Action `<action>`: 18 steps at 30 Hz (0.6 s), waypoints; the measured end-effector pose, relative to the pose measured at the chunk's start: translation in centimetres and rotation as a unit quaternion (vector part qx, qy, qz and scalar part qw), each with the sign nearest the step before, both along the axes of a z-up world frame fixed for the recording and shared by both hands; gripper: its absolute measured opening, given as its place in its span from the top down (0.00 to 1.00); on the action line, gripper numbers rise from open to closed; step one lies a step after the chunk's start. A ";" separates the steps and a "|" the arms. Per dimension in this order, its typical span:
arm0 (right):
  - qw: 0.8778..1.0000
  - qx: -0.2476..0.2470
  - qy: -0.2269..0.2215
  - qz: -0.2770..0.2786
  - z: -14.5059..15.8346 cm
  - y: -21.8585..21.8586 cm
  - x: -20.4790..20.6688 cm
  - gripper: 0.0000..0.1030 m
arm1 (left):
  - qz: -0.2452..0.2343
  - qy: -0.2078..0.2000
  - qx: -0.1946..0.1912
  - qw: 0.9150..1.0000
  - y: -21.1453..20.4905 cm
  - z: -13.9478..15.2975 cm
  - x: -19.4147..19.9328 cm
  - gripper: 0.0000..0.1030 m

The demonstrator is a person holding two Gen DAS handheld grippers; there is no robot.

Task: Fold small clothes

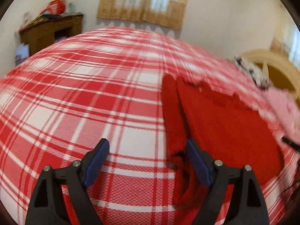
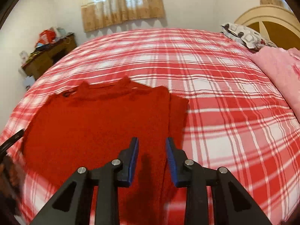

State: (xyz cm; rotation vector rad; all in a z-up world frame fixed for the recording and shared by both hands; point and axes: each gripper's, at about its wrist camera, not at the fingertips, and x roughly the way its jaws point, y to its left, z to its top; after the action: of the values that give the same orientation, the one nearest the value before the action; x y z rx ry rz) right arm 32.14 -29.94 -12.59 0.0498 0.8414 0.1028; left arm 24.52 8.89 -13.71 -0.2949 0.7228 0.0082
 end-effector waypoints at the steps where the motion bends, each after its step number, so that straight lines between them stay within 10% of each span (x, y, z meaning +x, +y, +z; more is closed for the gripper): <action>1: 1.000 -0.008 0.013 -0.002 -0.6 0.1 1.2 0.70 | 0.002 -0.002 -0.007 1.000 0.1 0.3 0.0 0.16; 8: 0.999 -0.013 0.032 -0.011 -2.3 -0.3 3.5 0.94 | -0.034 0.016 0.027 0.999 -2.2 -0.6 1.3 0.12; 18: 0.999 -0.016 0.030 -0.020 -2.8 -1.2 2.4 0.83 | -0.035 0.017 -0.010 0.999 -1.3 -1.0 1.0 0.04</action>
State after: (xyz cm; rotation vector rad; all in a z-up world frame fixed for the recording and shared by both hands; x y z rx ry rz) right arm 34.50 -31.13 -15.34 0.0401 0.9019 0.0510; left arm 25.48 7.60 -14.66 -0.2887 0.7672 -0.0609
